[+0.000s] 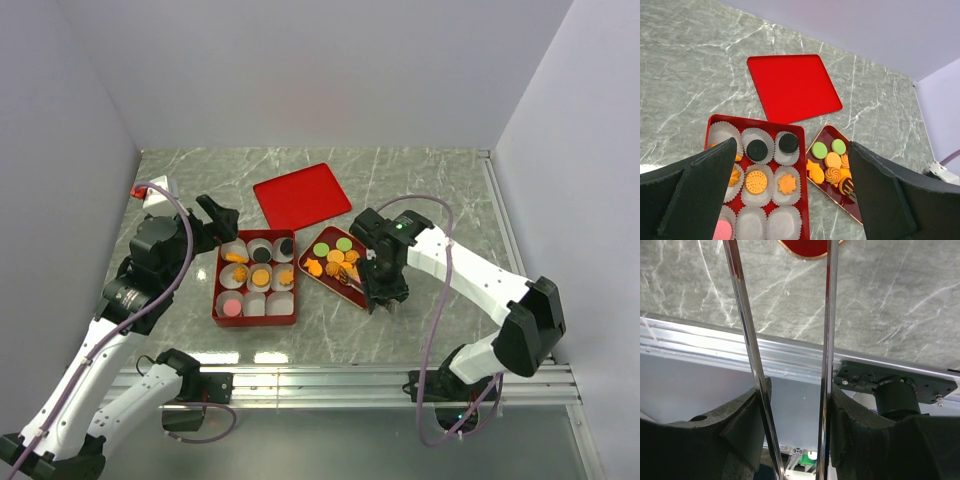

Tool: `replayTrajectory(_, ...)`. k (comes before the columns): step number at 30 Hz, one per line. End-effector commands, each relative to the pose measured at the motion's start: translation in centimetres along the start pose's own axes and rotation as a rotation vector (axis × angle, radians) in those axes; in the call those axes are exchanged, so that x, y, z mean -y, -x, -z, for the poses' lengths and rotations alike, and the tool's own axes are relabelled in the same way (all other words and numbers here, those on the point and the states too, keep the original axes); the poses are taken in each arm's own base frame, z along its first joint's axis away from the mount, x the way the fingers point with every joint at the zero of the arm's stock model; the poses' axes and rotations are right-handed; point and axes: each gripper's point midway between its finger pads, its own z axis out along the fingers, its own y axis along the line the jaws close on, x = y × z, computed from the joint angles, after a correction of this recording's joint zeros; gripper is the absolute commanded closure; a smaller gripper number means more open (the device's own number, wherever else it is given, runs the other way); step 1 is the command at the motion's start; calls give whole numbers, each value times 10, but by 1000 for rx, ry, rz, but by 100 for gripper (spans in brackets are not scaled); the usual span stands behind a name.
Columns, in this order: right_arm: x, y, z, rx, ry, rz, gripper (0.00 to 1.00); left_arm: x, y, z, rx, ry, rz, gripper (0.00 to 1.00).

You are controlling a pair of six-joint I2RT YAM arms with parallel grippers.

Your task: Pack the cookies

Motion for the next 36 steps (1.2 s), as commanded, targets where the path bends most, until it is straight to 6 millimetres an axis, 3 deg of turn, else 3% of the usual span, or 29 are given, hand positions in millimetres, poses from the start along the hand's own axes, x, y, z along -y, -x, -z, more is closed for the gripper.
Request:
replayTrajectory(1,-6,21,6,57,5,23,47,8,7,2,22,-36,16,0)
replayTrajectory(14,-6,27,-1,25,-26,54,48,5,5,-1,24,-27,3,1)
replayTrajectory(21,-4,25,-2,11,-38,56,60,3,4,-3,23,-15,-4,1)
replayTrajectory(28,2,28,12,28,-81,42,62,3,2,-7,18,-14,-2,0)
replayTrajectory(36,-1,45,40,91,-92,32,62,5,0,-9,15,-17,-4,1)
